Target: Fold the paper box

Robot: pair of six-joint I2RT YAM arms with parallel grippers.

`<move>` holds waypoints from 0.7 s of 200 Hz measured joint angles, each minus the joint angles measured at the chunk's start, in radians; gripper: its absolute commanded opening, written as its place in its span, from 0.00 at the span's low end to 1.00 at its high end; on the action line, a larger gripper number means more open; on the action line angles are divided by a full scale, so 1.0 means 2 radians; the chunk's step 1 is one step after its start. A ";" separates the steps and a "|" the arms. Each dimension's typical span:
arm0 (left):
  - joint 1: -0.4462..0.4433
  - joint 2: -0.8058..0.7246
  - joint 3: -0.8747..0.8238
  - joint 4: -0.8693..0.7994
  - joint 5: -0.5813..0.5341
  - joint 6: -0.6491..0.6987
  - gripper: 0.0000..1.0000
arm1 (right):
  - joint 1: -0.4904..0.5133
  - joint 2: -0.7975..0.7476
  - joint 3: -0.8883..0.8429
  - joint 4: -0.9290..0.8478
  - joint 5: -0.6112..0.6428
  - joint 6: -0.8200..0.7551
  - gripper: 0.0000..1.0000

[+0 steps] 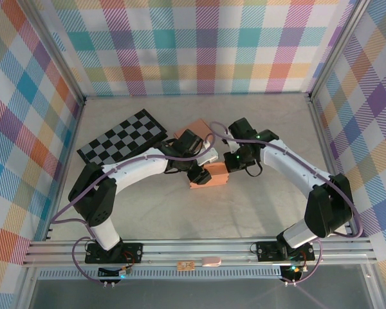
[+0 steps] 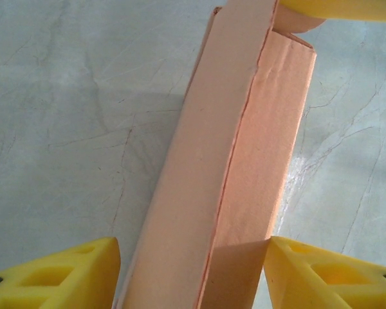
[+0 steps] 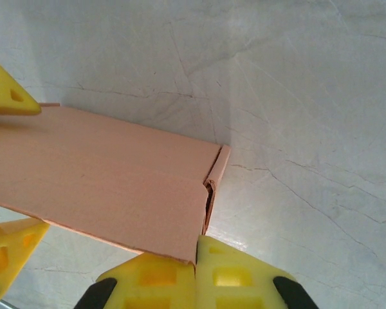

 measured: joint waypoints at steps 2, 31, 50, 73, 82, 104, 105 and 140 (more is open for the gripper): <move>0.000 0.000 0.000 0.000 0.000 0.000 0.58 | 0.000 0.001 0.001 0.000 0.000 0.001 0.00; -0.001 0.000 0.000 -0.002 0.000 0.002 0.56 | 0.002 0.006 0.015 -0.007 0.000 0.013 0.00; -0.004 0.000 0.000 -0.003 -0.001 0.004 0.56 | 0.005 0.011 0.016 -0.009 0.001 0.020 0.00; -0.006 0.000 0.000 -0.003 -0.005 0.004 0.55 | 0.013 0.016 0.016 -0.007 0.005 0.022 0.00; -0.006 0.000 -0.001 -0.004 -0.006 0.005 0.54 | 0.015 0.016 0.016 -0.006 0.008 0.022 0.00; -0.006 0.000 -0.001 -0.003 -0.010 0.006 0.53 | 0.018 0.016 0.008 0.008 0.018 0.019 0.00; -0.006 0.000 -0.001 -0.003 -0.010 0.006 0.53 | 0.018 0.016 0.008 0.009 0.019 0.019 0.00; -0.006 0.000 -0.001 -0.002 -0.016 0.000 0.60 | 0.019 0.016 -0.002 0.038 0.025 0.019 0.00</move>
